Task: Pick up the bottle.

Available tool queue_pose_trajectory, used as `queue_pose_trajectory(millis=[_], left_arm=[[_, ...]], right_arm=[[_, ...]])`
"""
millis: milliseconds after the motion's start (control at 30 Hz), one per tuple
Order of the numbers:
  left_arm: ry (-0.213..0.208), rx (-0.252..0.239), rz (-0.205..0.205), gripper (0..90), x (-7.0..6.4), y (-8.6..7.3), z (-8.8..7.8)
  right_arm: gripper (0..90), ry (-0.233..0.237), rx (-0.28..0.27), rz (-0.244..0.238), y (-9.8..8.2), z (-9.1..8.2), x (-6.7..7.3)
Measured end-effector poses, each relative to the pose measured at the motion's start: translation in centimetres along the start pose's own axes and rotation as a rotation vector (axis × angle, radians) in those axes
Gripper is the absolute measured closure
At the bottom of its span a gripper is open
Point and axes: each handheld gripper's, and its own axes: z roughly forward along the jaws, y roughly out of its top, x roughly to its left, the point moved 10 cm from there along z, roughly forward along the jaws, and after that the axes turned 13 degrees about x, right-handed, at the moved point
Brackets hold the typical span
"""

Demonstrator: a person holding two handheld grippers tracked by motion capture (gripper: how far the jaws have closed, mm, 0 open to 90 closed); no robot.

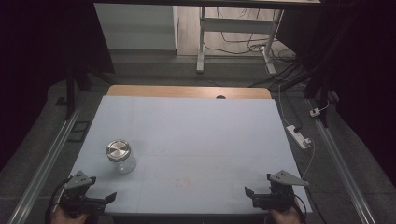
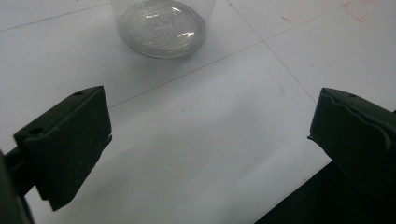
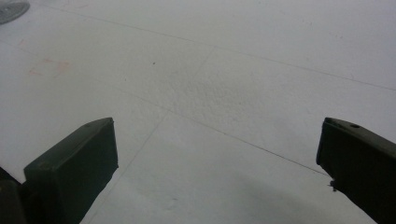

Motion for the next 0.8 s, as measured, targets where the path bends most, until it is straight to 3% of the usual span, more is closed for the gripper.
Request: queue_pose_trajectory(millis=[100, 567, 800], left_arm=[[-0.013, 0.003, 0.000, 0.0, -0.01, 0.02, 0.04], [-0.033, 0.026, 0.007, 0.0, -0.09, 0.19, 0.39], [-0.031, -0.003, 0.006, 0.0, -0.02, 0.45, 0.20]], right_arm=[[0.0, -0.010, 0.011, 0.003, -0.16, -0.03, -0.16], [0.0, 0.050, 0.019, -0.003, -0.23, 0.08, 0.16], [0.0, 0.053, 0.020, -0.009, -0.25, 0.07, 0.22]])
